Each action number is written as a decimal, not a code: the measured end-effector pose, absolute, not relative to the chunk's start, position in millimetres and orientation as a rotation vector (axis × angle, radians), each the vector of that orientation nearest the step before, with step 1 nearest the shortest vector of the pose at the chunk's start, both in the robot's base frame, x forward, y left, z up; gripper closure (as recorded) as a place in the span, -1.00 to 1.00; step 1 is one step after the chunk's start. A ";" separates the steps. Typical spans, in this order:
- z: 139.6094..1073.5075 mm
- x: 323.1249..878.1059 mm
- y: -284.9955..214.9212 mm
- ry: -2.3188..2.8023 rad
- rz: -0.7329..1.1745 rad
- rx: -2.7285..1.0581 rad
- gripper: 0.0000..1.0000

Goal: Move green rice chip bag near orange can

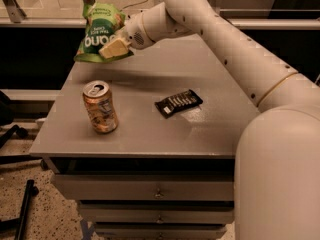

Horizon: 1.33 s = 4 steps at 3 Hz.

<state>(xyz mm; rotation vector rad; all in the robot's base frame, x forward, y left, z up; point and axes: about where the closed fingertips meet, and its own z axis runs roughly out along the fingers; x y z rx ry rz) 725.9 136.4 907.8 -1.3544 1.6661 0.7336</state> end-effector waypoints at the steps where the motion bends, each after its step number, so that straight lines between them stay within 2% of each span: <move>1: 890.3 710.2 143.2 1.675 0.826 -1.425 1.00; 2: 874.4 692.4 141.6 1.664 0.892 -1.513 1.00; 4: 870.9 662.7 122.6 1.652 0.891 -1.595 1.00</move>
Offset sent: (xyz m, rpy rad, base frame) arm -0.0526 -0.0055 -0.0473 -0.0570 0.1401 0.2587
